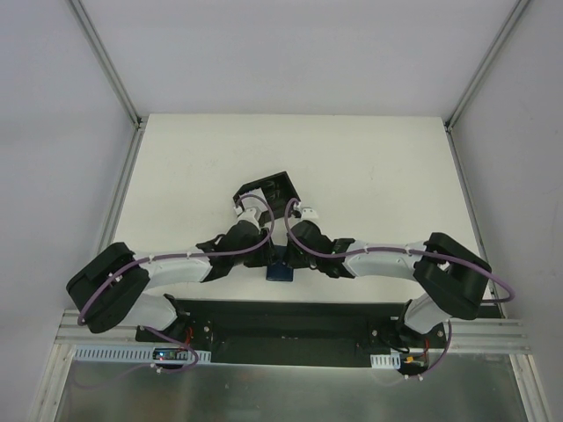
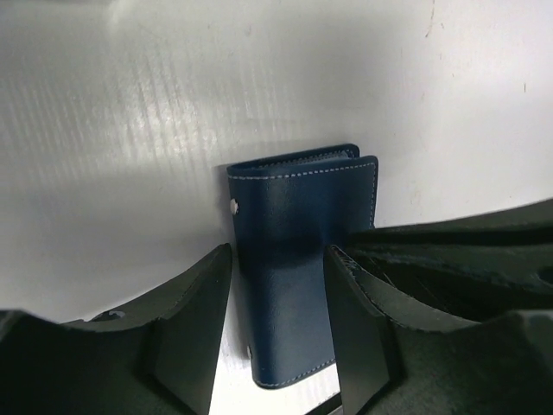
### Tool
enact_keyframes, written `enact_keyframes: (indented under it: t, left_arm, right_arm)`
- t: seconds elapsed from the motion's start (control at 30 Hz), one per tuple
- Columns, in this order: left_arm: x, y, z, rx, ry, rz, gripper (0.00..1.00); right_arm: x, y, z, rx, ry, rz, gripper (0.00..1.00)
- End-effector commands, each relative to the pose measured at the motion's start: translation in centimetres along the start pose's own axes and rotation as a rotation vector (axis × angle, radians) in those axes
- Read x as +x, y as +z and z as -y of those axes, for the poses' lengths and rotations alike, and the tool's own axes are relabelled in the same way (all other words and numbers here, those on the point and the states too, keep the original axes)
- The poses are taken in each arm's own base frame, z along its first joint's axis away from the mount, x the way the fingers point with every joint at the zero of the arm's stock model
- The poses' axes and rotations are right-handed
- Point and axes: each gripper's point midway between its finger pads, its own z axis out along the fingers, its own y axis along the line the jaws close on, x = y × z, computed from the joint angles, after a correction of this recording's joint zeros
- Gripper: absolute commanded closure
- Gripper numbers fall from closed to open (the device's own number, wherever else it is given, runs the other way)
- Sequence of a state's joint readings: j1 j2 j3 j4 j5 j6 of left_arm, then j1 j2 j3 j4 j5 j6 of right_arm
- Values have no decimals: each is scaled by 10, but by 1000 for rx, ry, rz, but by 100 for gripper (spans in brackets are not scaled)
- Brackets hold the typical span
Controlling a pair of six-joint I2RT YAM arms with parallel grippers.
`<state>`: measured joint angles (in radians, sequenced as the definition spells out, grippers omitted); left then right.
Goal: Put the credit cards into the card holder
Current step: Close the card holder at the center of the board.
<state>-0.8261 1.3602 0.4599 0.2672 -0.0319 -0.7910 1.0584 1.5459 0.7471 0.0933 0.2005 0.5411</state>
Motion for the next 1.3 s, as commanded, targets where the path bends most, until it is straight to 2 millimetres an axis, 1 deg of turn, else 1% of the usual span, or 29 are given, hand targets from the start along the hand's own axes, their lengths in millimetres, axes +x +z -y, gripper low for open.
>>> enact_keyframes:
  t: [0.0, 0.1, 0.13, 0.2, 0.3, 0.4, 0.57, 0.67, 0.73, 0.97, 1.07, 1.17, 1.23, 1.27]
  left_arm:
    - [47, -15, -48, -153, 4, -138, 52]
    - [50, -21, -49, -134, 2, -133, 50]
    - [50, -22, -49, -128, 5, -133, 50]
    - [52, -24, -49, -115, 14, -136, 50]
    - [55, -24, -53, -125, 29, -142, 50]
    - [58, -22, -57, -147, 18, -155, 51]
    - [63, -17, -57, -158, 21, -194, 58]
    - [65, -18, -59, -160, 15, -199, 57]
    - [66, -17, -59, -160, 9, -198, 57]
    - [70, -20, -59, -171, -72, -180, 57]
    - [73, -20, -54, -159, -117, -163, 58]
    - [75, -20, -51, -164, -138, -145, 59]
    - [75, -20, -50, -164, -142, -137, 60]
    - [76, -20, -50, -170, -142, -136, 60]
  right_arm:
    - [6, 11, -5, -5, 57, -14, 86]
    - [8, 14, -5, -9, 72, -18, 85]
    - [9, 15, -5, -13, 73, -19, 83]
    - [10, 15, -7, -24, 79, -16, 83]
    - [10, 16, -8, -26, 87, -13, 82]
    - [9, 15, -7, -26, 77, -11, 82]
    - [11, 15, -5, -19, 71, -12, 82]
    - [10, 15, -3, -15, 59, -11, 82]
    - [10, 14, -5, -23, 52, -13, 82]
    - [2, 8, -5, -24, 48, 20, 80]
    - [1, 6, -5, -25, 44, 38, 80]
    - [1, 3, -11, -67, 37, 50, 69]
    - [-1, -1, -16, -98, 37, 65, 66]
    - [-3, -4, -18, -111, 34, 73, 65]
